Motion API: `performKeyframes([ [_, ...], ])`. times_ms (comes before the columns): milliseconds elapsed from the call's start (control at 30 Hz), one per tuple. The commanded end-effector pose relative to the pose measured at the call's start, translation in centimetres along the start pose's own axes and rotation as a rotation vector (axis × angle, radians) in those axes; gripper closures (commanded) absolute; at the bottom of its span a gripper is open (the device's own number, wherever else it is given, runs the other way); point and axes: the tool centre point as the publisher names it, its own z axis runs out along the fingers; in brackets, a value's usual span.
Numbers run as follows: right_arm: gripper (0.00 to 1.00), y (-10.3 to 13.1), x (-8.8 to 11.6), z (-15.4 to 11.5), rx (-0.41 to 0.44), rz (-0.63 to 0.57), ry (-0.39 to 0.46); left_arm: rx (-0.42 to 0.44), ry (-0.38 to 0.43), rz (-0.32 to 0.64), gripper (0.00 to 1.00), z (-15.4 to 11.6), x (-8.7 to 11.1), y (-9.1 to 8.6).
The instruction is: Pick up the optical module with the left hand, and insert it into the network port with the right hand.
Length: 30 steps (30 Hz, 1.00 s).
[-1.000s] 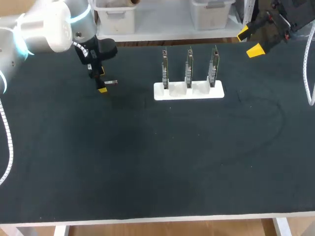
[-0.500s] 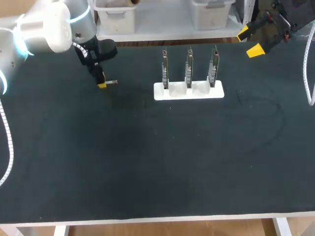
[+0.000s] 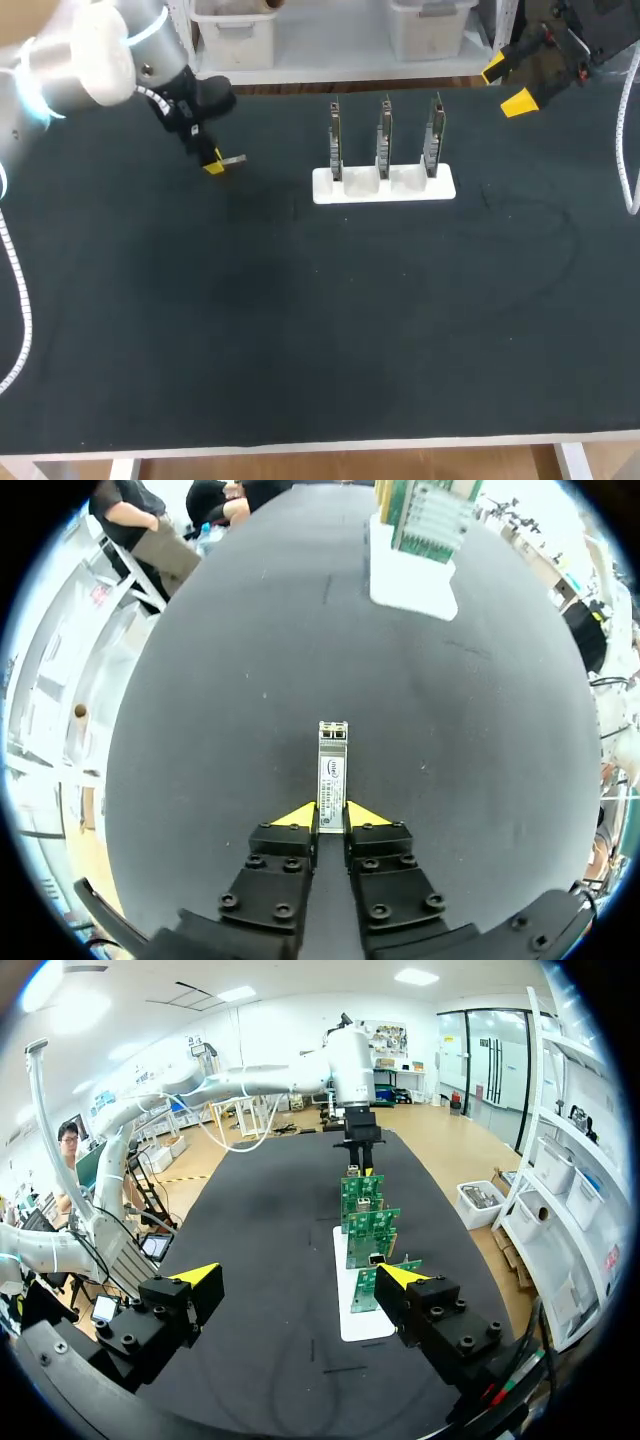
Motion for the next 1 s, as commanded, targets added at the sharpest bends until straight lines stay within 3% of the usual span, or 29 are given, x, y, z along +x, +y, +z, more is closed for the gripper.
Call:
performKeyframes([
  [33, 0.00, 0.1, 0.0, 0.0, 0.001, -0.001, 0.000, 0.231, -0.042, 0.022, 1.00, -1.3, -0.4, 0.3],
  [233, 0.00, 0.1, 0.0, 0.0, 0.001, -0.001, 0.000, 0.195, -0.143, 0.083, 1.00, -3.3, -2.1, -0.4],
  [1000, 0.00, 0.1, 0.0, 0.0, 0.001, -0.001, 0.000, 0.195, -0.143, 0.083, 1.00, -3.3, -2.1, -0.4],
])
